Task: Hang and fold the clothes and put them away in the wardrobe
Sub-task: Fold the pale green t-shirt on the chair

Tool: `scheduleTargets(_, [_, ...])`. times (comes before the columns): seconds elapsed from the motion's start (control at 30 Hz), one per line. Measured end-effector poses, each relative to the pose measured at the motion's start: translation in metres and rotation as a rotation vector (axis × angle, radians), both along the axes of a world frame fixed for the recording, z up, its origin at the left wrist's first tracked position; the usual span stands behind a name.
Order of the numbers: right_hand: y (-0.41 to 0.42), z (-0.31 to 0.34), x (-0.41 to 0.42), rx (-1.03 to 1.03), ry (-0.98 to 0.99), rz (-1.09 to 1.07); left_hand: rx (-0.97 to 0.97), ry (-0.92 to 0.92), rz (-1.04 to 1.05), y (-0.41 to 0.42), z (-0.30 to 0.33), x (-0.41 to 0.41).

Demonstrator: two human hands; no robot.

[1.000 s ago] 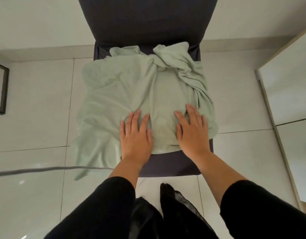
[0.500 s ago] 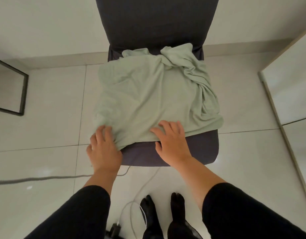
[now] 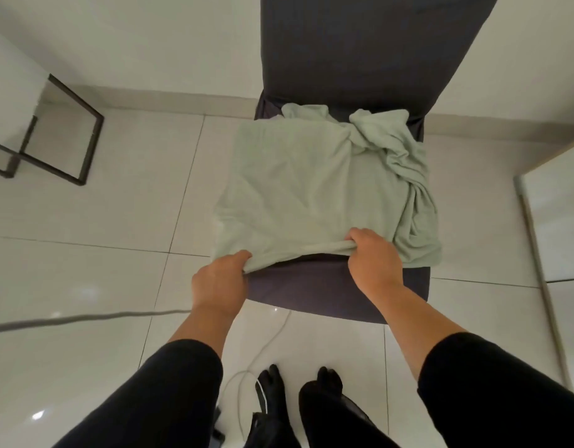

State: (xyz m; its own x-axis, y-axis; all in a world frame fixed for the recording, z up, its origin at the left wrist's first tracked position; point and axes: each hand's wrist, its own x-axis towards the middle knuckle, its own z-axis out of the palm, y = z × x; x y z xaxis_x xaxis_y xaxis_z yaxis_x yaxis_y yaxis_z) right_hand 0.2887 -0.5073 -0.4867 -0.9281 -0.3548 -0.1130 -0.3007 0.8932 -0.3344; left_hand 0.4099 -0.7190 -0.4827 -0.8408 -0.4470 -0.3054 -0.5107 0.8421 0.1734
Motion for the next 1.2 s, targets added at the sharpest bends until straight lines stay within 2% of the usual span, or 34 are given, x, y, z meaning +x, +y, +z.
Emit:
scheduleTargets(0.13, [0.016,0.041,0.0,0.074,0.178,0.213,-0.007,0.291,0.049,-0.005,0.043,-0.018])
scheduleTargets(0.2, [0.023,0.064,-0.006,0.139,0.217,0.209,0.109,0.425,0.115,-0.004,0.072,-0.034])
scheduleTargets(0.3, [0.034,0.101,-0.019,0.234,0.262,0.088,0.33,0.527,0.219,0.0,0.126,-0.058])
scheduleTargets(0.4, [0.051,0.146,-0.029,0.252,0.167,-0.178,0.307,0.6,0.111,0.001,0.178,-0.073])
scheduleTargets(0.43, [0.058,0.162,-0.03,0.263,0.121,-0.247,0.283,0.574,0.03,0.0,0.194,-0.076])
scheduleTargets(0.5, [0.073,0.192,-0.031,0.3,0.046,-0.342,0.206,0.389,-0.137,-0.006,0.223,-0.084])
scheduleTargets(0.57, [0.086,0.221,-0.035,0.319,0.011,-0.402,0.0,0.169,-0.235,-0.015,0.249,-0.089])
scheduleTargets(0.6, [0.092,0.233,-0.038,0.3,0.009,-0.433,-0.113,0.124,-0.236,-0.019,0.26,-0.09])
scheduleTargets(0.7, [0.101,0.264,-0.055,0.083,-0.001,-0.517,-0.295,0.158,-0.145,-0.028,0.294,-0.089])
scheduleTargets(0.8, [0.093,0.298,-0.071,-0.205,-0.001,-0.583,-0.323,0.206,-0.078,-0.028,0.329,-0.091])
scheduleTargets(0.9, [0.08,0.334,-0.083,-0.358,0.053,-0.608,-0.163,0.322,0.074,-0.029,0.361,-0.095])
scheduleTargets(0.93, [0.075,0.346,-0.085,-0.385,0.074,-0.607,-0.035,0.384,0.146,-0.03,0.371,-0.098])
scheduleTargets(1.03, [0.059,0.376,-0.092,-0.467,0.137,-0.585,0.547,0.632,0.445,-0.034,0.397,-0.112])
scheduleTargets(1.07, [0.054,0.385,-0.093,-0.483,0.157,-0.574,0.663,0.709,0.511,-0.035,0.407,-0.113])
scheduleTargets(1.13, [0.045,0.399,-0.094,-0.508,0.184,-0.544,0.7,0.834,0.555,-0.04,0.423,-0.115])
scheduleTargets(1.2, [0.035,0.41,-0.095,-0.512,0.199,-0.509,0.654,0.943,0.552,-0.046,0.435,-0.113])
